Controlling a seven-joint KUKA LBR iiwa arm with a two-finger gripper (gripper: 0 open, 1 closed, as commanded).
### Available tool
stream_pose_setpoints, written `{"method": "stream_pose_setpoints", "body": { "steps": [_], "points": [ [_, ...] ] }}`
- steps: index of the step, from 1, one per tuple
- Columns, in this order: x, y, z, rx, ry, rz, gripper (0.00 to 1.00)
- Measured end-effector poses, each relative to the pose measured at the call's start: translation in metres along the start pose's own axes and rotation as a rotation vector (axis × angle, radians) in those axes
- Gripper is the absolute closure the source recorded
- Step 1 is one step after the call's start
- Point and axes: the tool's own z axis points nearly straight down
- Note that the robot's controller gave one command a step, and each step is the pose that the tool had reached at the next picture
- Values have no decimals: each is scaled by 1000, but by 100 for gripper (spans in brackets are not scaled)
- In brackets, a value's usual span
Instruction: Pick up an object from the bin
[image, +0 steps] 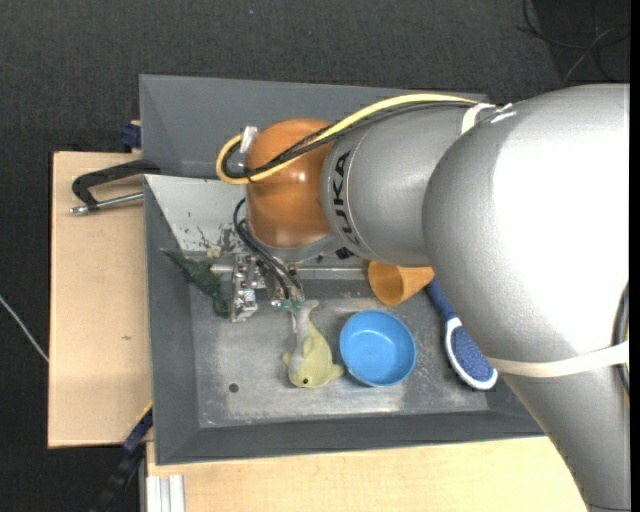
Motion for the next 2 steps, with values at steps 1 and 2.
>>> {"method": "stream_pose_setpoints", "body": {
  "steps": [1,2],
  "points": [
    [17,-50,-85,1,-6,-15,100],
    [19,-47,-79,-1,2,-18,0]
  ]
}}
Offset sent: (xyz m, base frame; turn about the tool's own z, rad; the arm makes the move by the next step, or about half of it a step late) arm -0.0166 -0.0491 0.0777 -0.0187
